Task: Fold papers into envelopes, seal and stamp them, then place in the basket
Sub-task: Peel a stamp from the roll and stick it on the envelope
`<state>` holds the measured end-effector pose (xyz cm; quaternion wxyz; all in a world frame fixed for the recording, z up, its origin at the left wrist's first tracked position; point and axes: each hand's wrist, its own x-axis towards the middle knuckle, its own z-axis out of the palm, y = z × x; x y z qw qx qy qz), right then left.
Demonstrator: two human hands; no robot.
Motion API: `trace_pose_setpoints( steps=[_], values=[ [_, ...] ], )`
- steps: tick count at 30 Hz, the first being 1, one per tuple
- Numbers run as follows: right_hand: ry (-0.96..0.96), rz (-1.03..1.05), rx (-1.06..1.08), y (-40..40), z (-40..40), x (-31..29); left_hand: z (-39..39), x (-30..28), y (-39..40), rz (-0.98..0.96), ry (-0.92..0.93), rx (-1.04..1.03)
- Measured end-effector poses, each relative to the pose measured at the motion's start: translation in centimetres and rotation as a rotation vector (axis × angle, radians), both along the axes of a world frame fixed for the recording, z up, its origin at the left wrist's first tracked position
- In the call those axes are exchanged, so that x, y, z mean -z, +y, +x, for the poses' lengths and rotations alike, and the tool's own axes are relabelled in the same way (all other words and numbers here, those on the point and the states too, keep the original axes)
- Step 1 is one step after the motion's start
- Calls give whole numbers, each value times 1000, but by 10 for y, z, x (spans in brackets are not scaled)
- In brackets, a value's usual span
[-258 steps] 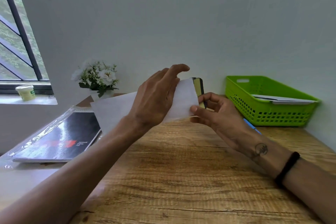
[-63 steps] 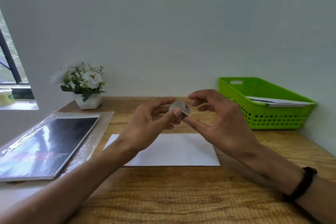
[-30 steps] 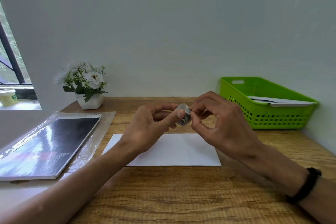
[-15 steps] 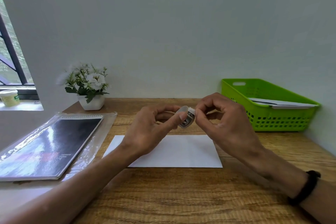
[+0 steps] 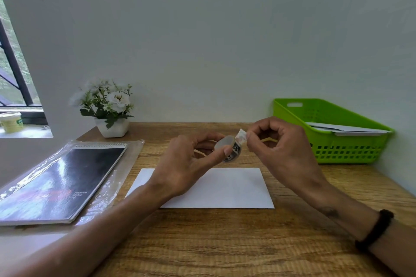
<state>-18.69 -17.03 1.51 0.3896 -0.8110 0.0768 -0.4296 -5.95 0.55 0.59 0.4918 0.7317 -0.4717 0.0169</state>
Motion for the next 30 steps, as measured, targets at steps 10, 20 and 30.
trace_pose_setpoints(
  steps=[10, 20, 30],
  values=[
    [37, 300, -21, 3, 5, -1, 0, 1, -1, -18, -75, -25],
    [-3, 783, -118, -9, 13, 3, 4, 4, 1, -10, -215, -62],
    [-39, 269, 63, -19, -2, -22, -11, -3, -12, 194, -431, 29]
  ],
)
